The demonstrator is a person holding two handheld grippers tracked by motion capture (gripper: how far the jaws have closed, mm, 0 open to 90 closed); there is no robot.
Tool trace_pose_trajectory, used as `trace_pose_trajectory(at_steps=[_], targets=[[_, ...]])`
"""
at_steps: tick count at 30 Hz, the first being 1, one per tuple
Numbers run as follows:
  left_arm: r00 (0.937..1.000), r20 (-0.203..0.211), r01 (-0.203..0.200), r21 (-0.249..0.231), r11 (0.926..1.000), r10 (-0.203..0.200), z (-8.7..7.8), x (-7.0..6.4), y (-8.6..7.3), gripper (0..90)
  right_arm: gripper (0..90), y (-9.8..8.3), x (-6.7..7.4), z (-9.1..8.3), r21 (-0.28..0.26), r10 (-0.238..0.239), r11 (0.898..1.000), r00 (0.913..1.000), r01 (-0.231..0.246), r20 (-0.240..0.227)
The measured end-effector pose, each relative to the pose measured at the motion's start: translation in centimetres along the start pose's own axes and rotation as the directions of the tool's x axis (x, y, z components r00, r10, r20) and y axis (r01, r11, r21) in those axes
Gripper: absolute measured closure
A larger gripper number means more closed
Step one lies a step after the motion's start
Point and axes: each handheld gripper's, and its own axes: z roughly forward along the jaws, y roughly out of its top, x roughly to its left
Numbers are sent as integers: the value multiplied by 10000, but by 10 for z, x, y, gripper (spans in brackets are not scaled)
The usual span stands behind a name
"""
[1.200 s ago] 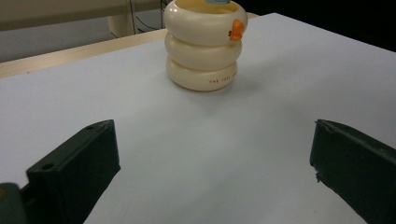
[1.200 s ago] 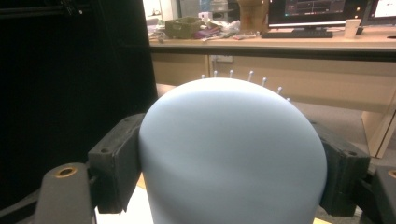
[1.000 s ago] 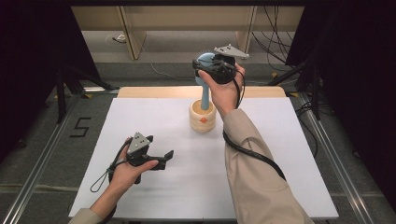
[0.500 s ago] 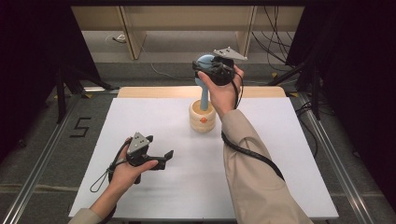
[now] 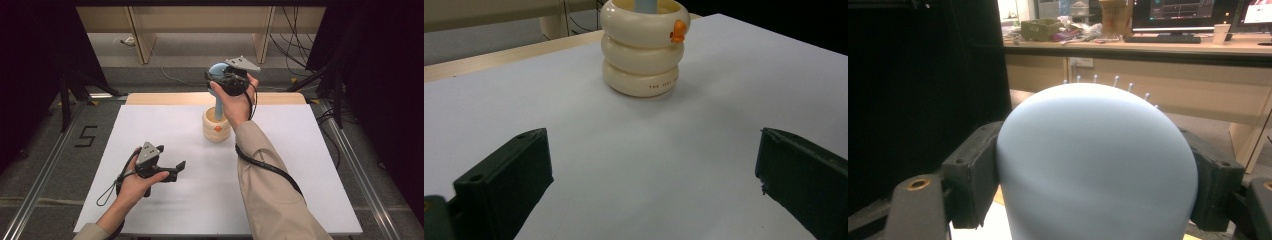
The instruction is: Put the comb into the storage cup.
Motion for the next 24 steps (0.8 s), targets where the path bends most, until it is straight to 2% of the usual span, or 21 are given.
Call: trace_pose_trajectory(at_steps=[6, 18, 24], targets=[[10000, 32, 28, 16, 10000, -28, 1, 0, -1, 13, 228, -8, -1, 3, 39, -78, 10000, 9998, 77, 199], [10000, 15, -24, 22, 10000, 24, 1, -1, -1, 13, 228, -24, -1, 9, -15, 129, 9999, 9995, -129, 291], [10000, 23, -20, 29, 10000, 20, 1, -1, -1, 13, 228, -32, 0, 11, 33, 58, 10000, 9996, -59, 283]])
